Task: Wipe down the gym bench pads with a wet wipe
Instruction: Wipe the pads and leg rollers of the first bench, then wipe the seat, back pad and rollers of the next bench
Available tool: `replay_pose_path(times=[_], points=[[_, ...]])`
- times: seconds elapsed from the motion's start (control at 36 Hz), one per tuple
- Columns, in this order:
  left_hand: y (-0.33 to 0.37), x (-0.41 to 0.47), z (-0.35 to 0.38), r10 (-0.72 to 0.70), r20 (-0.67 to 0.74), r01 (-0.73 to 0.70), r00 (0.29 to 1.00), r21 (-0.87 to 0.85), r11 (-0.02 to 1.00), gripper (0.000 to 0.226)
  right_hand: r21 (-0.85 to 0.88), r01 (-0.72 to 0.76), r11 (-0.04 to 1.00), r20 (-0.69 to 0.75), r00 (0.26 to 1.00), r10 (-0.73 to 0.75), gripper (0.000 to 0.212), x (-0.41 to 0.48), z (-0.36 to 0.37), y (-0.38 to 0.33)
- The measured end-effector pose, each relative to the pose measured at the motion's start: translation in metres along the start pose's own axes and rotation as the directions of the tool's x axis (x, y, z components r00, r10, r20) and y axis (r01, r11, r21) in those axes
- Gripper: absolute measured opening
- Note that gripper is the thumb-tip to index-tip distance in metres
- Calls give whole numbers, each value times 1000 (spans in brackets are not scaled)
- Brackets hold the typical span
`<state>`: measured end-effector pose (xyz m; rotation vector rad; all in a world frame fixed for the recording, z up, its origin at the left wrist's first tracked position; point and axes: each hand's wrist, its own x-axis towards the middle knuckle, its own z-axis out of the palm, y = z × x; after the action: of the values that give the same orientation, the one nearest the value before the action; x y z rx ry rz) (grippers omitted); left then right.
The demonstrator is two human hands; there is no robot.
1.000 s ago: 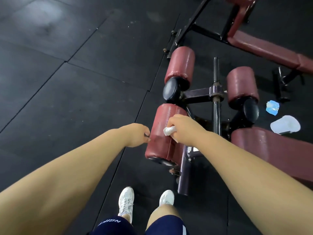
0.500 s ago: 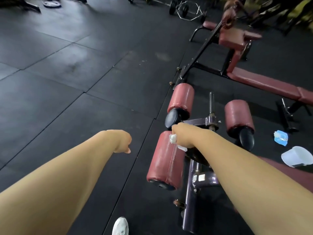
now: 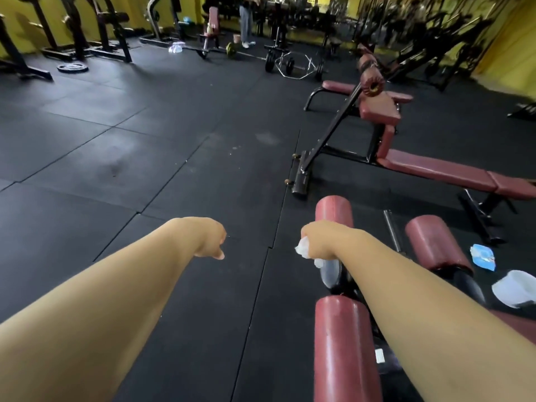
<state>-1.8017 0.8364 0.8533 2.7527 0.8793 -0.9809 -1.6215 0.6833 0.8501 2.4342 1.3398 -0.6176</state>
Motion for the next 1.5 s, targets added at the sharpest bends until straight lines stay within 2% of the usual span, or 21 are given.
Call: replay_pose_path(times=[0.08,0.14,0.19,0.25,0.31,0.39,0.42,0.5,0.53,0.61,0.64,0.72,0.78,0.83,0.92,1.06,1.11,1.19,1.28,1.42,1.5], points=[[-34,20,-13,-1,17,-1,1000,91,996,45,92,24,995,53,998,-29,8,5,-23,-27],[-51,35,-23,6,27,-9,1000,135,991,45,215,12,976,26,999,-18,15,10,-30,-37],[-61,51,-32,18,31,-23,999,170,985,46,303,-4,953,2,1000,3,13,19,-33,-41],[-65,65,-43,46,48,-54,998,183,982,46,308,-45,950,39,999,35,4,33,-35,-40],[-64,80,-56,88,42,-94,995,195,976,47,234,-87,968,112,992,62,5,47,-41,-36],[-59,109,-78,144,31,-147,989,201,968,47,100,-169,981,193,970,147,26,68,-50,-21],[-56,120,-86,163,28,-165,986,205,965,46,82,-186,979,189,967,168,27,76,-54,-14],[-47,150,-112,215,21,-215,976,219,952,47,134,-250,959,74,967,242,12,109,-62,19],[-44,160,-121,230,12,-227,973,221,949,47,133,-265,955,60,964,259,15,120,-68,29],[-39,194,-153,253,-6,-246,967,220,944,48,59,-257,965,169,955,244,14,154,-87,52],[-38,206,-164,257,-13,-248,966,219,944,48,23,-255,967,185,951,246,19,167,-96,58],[-37,239,-199,261,-8,-251,965,239,938,49,1,-229,973,69,971,229,36,201,-120,79],[-38,261,-224,258,-1,-248,966,262,933,49,62,-232,971,-4,973,232,27,224,-135,91],[-40,281,-243,257,-10,-246,966,256,935,48,91,-234,968,-15,972,236,7,241,-147,100],[-41,316,-270,275,-38,-257,961,250,933,49,166,-262,951,1,964,266,30,265,-168,112],[-37,383,-314,344,0,-332,939,261,907,49,90,-295,951,67,955,289,38,311,-203,141],[-36,413,-331,368,12,-357,930,270,894,48,86,-334,939,104,940,325,33,333,-213,153],[-38,460,-358,412,11,-394,911,318,862,47,67,-373,925,142,922,361,11,365,-231,169],[-42,504,-387,446,12,-421,895,353,835,49,123,-413,902,190,902,387,28,398,-250,180],[-43,572,-439,483,36,-451,875,425,785,48,253,-504,826,215,862,460,37,450,-276,204],[-35,606,-466,500,38,-459,865,463,758,46,355,-511,783,199,860,471,43,471,-288,221]])
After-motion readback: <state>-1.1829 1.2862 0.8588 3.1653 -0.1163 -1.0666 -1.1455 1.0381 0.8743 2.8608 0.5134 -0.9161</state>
